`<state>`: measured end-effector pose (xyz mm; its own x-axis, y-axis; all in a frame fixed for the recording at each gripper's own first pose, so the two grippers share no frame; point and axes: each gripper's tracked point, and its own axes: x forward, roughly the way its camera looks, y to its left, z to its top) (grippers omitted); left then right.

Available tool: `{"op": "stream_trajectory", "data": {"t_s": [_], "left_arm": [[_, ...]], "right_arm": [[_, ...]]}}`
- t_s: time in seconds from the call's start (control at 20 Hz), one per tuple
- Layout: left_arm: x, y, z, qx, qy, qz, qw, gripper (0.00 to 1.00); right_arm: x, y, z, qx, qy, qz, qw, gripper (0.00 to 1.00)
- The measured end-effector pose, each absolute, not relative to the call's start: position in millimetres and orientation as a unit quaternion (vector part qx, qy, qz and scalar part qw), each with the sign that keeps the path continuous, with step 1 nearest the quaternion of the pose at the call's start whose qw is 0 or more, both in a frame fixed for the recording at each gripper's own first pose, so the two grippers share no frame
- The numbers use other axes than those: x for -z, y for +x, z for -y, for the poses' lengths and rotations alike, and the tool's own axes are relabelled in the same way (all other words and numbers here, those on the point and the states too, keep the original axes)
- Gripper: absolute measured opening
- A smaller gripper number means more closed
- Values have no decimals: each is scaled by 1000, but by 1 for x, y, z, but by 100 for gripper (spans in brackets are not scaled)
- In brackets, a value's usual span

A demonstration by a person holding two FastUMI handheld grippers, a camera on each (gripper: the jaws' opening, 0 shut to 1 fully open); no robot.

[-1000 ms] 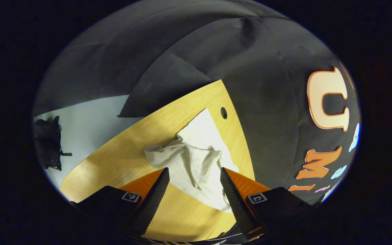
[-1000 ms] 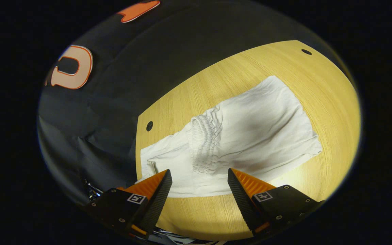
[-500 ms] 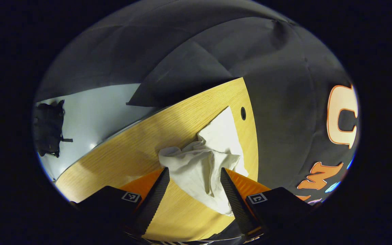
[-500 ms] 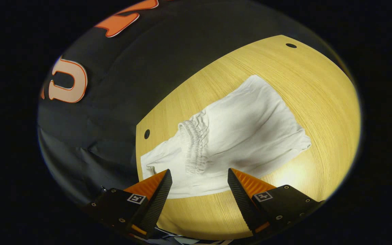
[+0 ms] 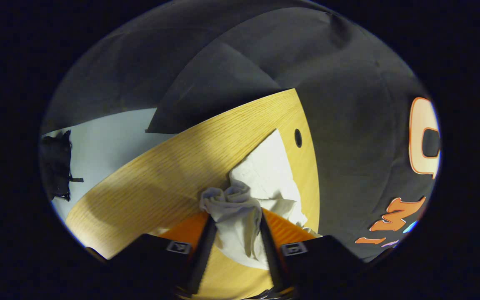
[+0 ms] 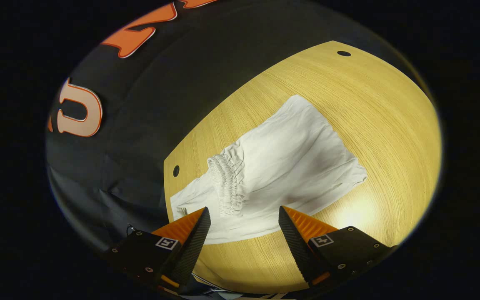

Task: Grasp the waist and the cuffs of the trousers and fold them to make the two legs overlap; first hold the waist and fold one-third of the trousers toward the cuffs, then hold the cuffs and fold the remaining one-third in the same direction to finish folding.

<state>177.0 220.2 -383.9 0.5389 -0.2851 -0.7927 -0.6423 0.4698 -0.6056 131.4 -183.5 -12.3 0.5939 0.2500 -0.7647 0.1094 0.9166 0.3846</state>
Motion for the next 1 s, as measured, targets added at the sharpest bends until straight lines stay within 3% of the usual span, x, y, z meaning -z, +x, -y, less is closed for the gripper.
{"op": "stream_trajectory", "data": {"t_s": [0.05, 0.1, 0.25, 0.45, 0.65, 1.0], "left_arm": [[386, 184, -216, -121, -501, -461, 722, 30], [396, 188, -213, -126, -494, -468, 722, 31], [394, 196, -220, -127, -502, -440, 734, 5], [375, 193, -220, -123, -500, -421, 747, 4], [327, 201, -207, -89, -447, -401, 794, 4], [216, 216, -141, -47, -370, -340, 863, 4]], "right_arm": [[10, 130, 185, -39, 201, -447, 870, 99], [10, 130, 186, -38, 203, -446, 871, 99], [11, 127, 192, -35, 203, -446, 871, 98], [12, 125, 201, -32, 186, -438, 879, 99], [1, 129, 219, -19, 151, -409, 900, 98], [-32, 132, 257, -56, 127, -389, 911, 99]]}}
